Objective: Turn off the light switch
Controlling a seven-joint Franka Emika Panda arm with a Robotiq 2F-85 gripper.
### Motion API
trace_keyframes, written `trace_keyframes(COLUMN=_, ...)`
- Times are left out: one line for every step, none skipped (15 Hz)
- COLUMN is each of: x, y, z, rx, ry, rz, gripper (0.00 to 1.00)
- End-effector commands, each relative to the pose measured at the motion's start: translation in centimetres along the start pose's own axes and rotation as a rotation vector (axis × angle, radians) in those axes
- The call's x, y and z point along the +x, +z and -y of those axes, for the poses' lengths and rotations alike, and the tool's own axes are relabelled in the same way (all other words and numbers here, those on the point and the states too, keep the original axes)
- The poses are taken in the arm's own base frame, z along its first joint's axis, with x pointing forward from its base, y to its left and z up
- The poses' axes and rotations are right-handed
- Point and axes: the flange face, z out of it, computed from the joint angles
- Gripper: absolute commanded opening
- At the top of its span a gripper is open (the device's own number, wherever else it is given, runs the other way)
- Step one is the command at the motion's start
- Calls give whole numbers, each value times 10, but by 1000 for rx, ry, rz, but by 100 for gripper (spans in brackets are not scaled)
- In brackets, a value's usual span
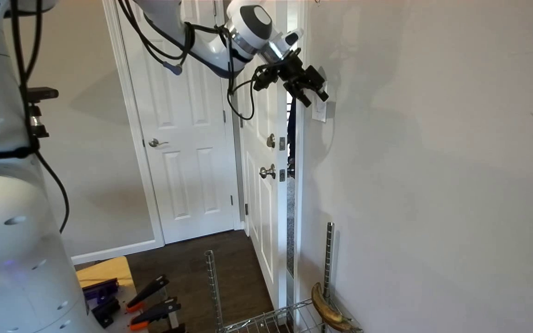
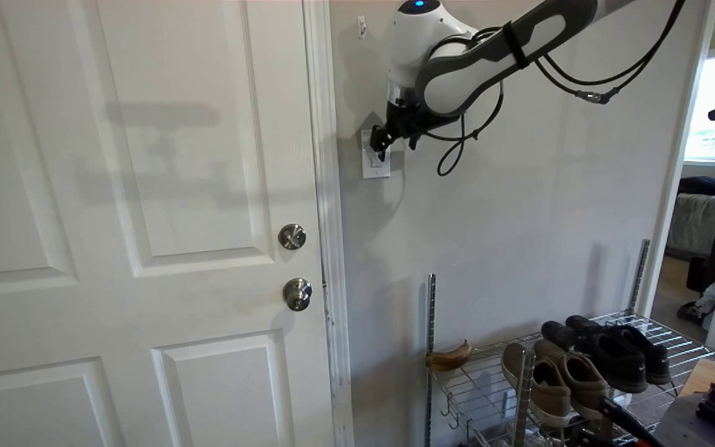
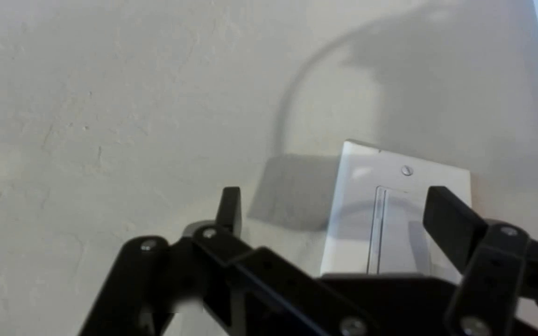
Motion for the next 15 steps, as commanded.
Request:
trace_keyframes(x=-10, y=-7, z=-8, rx=-23, ry=41, rz=36, gripper=100)
trace_keyframes(x=-10, y=-4, z=-10, rx=-25, ry=43, rz=41, gripper=100)
trace_keyframes(x=-10, y=-2, z=-10, rx=-26, ry=43, rz=46, gripper=100)
trace_keyframes(x=-9, y=3, z=-11, rx=-23, ry=41, rz=49, gripper=100)
trace_keyframes(x=-8, y=6, z=-10, rx=-19, ry=36, rz=43, gripper=100)
trace_keyframes(x=-7, y=10, z=-9, rx=-16, ry=27, rz=33, gripper=100)
trace_keyframes(x=-4, y=13, z=-9, rx=-17, ry=20, rz=23, gripper=100)
trace_keyframes(x=-3, y=15, z=-6, rx=-9, ry=13, rz=17, gripper=100)
trace_keyframes(x=-1, y=16, z=-5, rx=-3, ry=9, rz=12, gripper=100)
trace_keyframes(x=1, y=16, z=-2, rx=7, ry=4, rz=3, gripper=100)
trace_keyframes(x=2, y=16, z=-1, rx=6, ry=-1, rz=-12, gripper=100)
trace_keyframes(x=4, y=16, z=-1, rx=1, ry=-7, rz=-26, gripper=100)
trace_keyframes(x=7, y=15, z=-1, rx=-12, ry=-16, rz=-48, gripper=100)
trace_keyframes(x=10, y=14, z=-2, rx=-23, ry=-26, rz=-71, gripper=100)
trace_keyframes(x=13, y=15, z=-4, rx=-32, ry=-39, rz=-89, gripper=100)
